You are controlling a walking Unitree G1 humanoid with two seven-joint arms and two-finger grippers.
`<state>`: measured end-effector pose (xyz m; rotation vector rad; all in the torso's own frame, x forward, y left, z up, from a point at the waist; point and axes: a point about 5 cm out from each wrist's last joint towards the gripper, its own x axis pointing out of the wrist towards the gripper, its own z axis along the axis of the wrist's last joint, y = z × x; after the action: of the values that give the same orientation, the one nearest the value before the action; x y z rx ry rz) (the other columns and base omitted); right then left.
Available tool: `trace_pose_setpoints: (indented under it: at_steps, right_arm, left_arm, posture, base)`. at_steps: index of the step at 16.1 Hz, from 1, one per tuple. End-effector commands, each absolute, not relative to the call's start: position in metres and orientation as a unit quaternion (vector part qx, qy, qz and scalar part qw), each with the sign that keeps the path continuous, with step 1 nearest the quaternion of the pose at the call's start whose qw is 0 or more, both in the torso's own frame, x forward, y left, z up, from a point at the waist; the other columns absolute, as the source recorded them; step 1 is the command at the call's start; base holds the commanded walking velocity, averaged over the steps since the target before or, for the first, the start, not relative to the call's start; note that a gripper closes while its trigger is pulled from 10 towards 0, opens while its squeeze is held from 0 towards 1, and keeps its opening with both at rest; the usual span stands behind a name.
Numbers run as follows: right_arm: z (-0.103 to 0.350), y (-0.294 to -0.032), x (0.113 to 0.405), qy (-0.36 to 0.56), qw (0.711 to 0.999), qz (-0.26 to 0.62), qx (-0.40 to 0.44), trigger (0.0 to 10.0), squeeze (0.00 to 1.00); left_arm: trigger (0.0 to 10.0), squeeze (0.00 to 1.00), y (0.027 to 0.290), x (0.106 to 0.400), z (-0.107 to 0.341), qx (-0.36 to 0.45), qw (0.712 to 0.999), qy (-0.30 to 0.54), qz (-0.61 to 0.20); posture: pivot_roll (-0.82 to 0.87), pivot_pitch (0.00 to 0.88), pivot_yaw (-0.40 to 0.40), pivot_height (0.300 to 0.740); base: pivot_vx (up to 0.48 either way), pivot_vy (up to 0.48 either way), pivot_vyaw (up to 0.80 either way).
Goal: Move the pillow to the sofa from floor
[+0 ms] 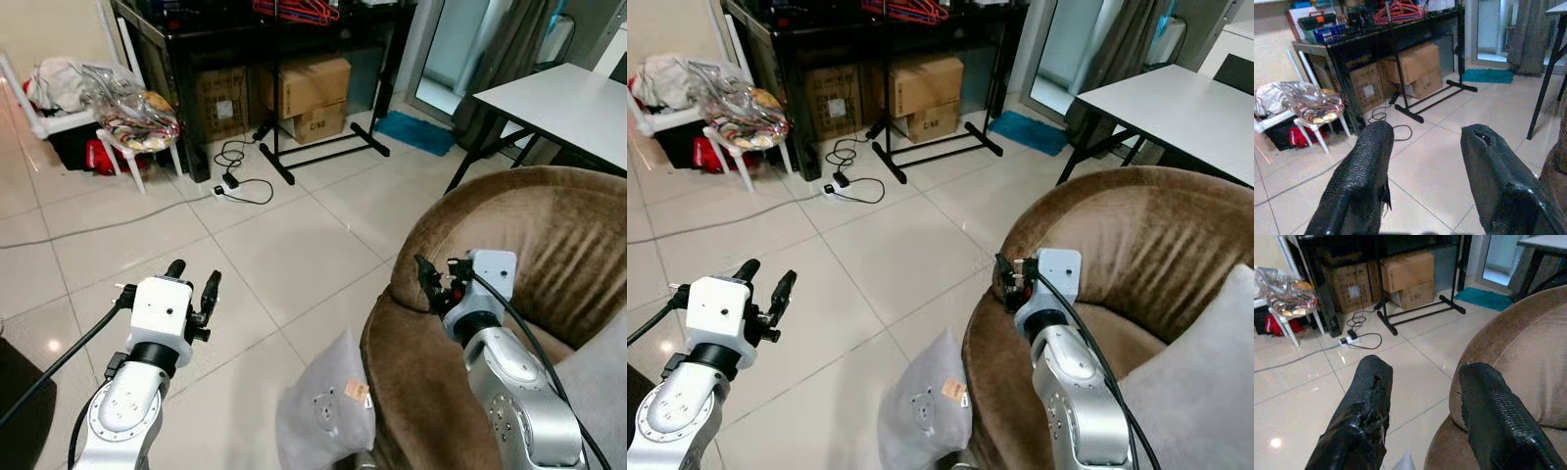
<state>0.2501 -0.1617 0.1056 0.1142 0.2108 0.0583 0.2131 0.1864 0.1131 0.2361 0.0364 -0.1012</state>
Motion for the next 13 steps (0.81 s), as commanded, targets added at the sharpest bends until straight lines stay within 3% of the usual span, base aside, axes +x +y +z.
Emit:
trace_pose_setpoints:
  at_steps: [1,10,13]
  right_arm:
    - [0.104,-0.164,0.247,0.105,0.993,0.029,0.051,10.0,0.0]
    - [0.099,-0.152,0.247,0.126,0.988,0.086,0.037,10.0,0.0]
    - [0.099,-0.149,0.249,0.131,0.986,0.099,0.029,10.0,0.0]
  left_arm:
    - [10.0,0.0,0.184,0.213,0.11,0.114,0.992,0.018,-0.049]
    - [10.0,0.0,0.181,0.209,0.106,0.111,0.993,0.014,-0.045]
    - [10.0,0.0,0.18,0.206,0.105,0.105,0.993,0.011,-0.045]
  posture:
    - [-0.03,0.0,-0.053,0.68]
    - [-0.02,0.0,-0.075,0.6]
    - [-0.02,0.0,-0.078,0.595]
  base:
    - [0.0,0.0,0.0]
    - [0.0,0.0,0.0]
    - [0.0,0.0,0.0]
